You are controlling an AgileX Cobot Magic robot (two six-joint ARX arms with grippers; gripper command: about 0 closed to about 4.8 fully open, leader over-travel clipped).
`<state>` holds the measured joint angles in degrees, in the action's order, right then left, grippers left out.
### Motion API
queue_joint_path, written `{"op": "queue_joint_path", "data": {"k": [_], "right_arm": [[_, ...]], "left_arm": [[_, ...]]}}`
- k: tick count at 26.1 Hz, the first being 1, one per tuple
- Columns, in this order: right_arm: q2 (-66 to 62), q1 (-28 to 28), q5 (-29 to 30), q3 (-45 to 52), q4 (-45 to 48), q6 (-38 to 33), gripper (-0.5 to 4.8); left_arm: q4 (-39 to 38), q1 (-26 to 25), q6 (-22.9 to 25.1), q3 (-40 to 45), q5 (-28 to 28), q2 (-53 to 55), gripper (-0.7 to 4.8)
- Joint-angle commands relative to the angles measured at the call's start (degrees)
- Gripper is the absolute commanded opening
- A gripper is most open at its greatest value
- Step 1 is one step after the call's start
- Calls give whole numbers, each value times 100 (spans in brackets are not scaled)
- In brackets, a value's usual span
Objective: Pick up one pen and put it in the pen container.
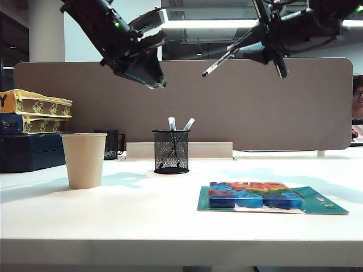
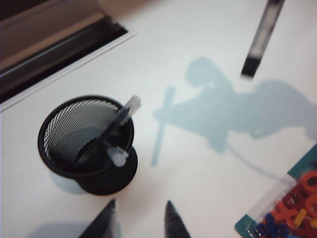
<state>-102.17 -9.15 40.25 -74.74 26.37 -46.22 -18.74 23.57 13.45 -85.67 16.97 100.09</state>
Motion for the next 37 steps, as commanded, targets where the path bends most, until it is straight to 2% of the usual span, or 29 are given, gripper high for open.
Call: {"op": "queue_joint_path", "data": {"k": [1, 10, 21, 28, 37], "right_arm": [[33, -57, -61, -304, -358, 503, 11], [7, -181, -457, -667, -909, 1211, 12], [-391, -352, -474, -1086, -1032, 1220, 12], [-717, -393, -474, -1661, -1182, 1215, 12], [-1154, -627, -588, -2133, -1327, 1248, 12]], "left_arm": [[-120, -42, 4, -15, 35, -111, 121], [-282, -42, 11, -15, 37, -293, 121], [-444, -332, 114, 236, -20, -446, 134], [-291, -557, 114, 798, -28, -769, 154], [-280, -601, -85, 813, -26, -872, 154]]}}
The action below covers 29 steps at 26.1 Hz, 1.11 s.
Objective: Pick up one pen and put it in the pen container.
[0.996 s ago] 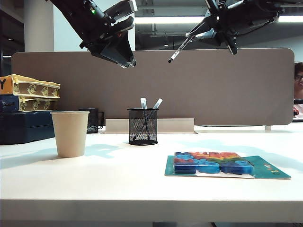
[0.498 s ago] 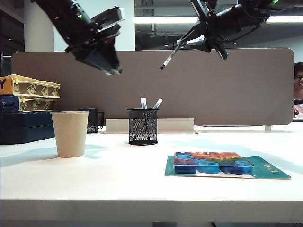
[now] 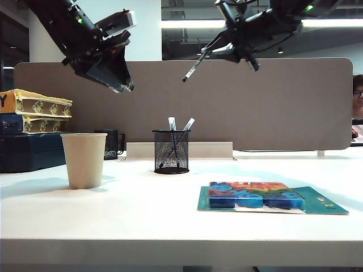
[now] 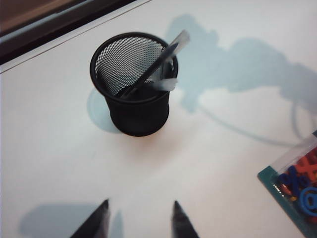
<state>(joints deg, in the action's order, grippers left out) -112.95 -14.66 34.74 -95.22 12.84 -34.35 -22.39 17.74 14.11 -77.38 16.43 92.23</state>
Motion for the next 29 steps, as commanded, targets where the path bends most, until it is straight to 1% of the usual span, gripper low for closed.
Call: {"op": "queue_joint_path", "data": {"k": [1, 6, 13, 16, 18, 22, 23, 24, 29], "right_arm": [[-114, -92, -24, -114, 24, 111, 12], [-310, -162, -133, -179, -72, 284, 12], [-424, -162, -170, -181, -63, 374, 12], [-461, -179, -315, -184, -50, 483, 12], [-490, -197, -334, -181, -37, 501, 12], [-531, -229, -332, -181, -42, 590, 12], [-540, -243, -339, -181, -44, 605, 12], [-560, -278, -376, -184, -35, 643, 12], [-603, -361, -494, -184, -46, 885, 12]], "left_arm": [[136, -17, -195, 11, 22, -118, 154], [236, -20, -280, 216, -83, -470, 155], [238, -22, -374, 227, -120, -741, 157], [197, -22, -514, 229, -129, -793, 157], [184, -22, -516, 273, -144, -809, 159], [343, -22, -590, 673, -229, -977, 163], [422, -22, -627, 817, -227, -1038, 169], [503, -22, -669, 1008, -227, -1130, 188], [664, -22, -752, 1530, -254, -1390, 193]]}}
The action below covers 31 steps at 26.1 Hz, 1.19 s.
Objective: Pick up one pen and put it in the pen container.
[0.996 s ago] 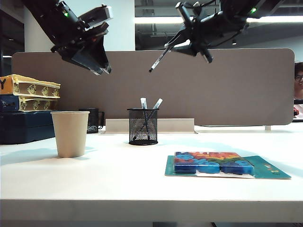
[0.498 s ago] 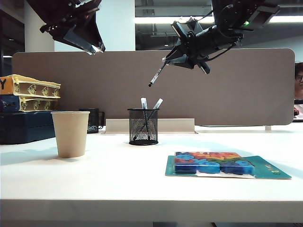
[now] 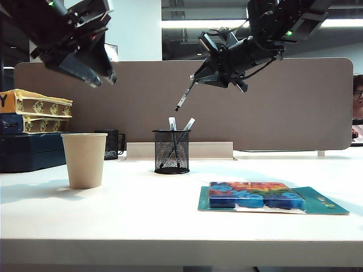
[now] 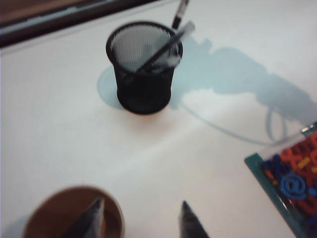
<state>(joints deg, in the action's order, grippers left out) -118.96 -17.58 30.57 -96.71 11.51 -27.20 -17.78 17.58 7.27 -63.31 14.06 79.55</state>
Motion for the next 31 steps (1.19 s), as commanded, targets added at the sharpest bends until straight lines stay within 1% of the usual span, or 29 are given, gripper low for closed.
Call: {"op": "queue_joint_path", "data": {"k": [1, 4, 10, 17, 22, 26, 28, 31], "right_arm": [[-9, -79, -122, -33, 79, 221, 12], [-114, -210, -238, -35, 76, 358, 12], [-361, -275, -258, -79, 131, 356, 12], [-610, -275, -286, -564, 63, 393, 12], [-800, -273, -348, -949, -214, 505, 12], [-979, -275, -356, -1211, -321, 553, 12], [-1060, -289, -507, -1285, -509, 914, 12], [-1080, -291, -586, -1283, -741, 1211, 12]], "left_arm": [[201, -7, -68, 177, -20, -166, 193], [201, -7, -199, 216, -13, -192, 193], [195, -7, -197, 251, -39, -415, 193], [225, -7, -214, 684, -105, -885, 193], [249, -7, -369, 997, -125, -1091, 193], [212, -7, -457, 1058, -120, -1224, 193], [214, -7, -474, 1058, -127, -1397, 193], [210, -7, -476, 1058, -129, -1587, 193]]}}
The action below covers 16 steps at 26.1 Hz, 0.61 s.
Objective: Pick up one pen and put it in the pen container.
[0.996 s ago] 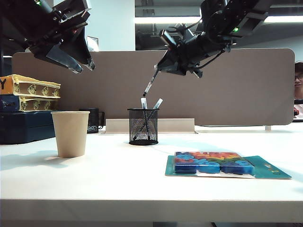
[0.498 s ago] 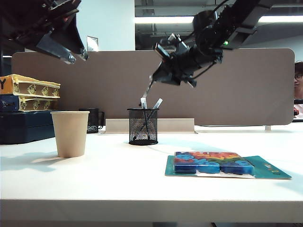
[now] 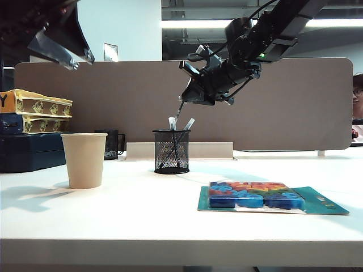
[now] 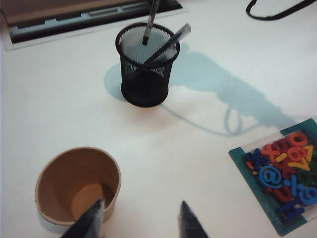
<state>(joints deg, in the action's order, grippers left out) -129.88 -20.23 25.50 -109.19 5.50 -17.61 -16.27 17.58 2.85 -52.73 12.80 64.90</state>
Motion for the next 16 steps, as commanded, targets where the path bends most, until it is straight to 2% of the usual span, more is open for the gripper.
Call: {"op": "queue_joint_path", "data": {"k": [1, 16], "right_arm": [[9, -26, -81, -35, -170, 295, 12], [-155, -223, -74, -26, -442, 481, 12]], "left_arm": [[57, -7, -35, 0, 0, -168, 193], [9, -7, -142, 0, -17, -708, 192]]}}
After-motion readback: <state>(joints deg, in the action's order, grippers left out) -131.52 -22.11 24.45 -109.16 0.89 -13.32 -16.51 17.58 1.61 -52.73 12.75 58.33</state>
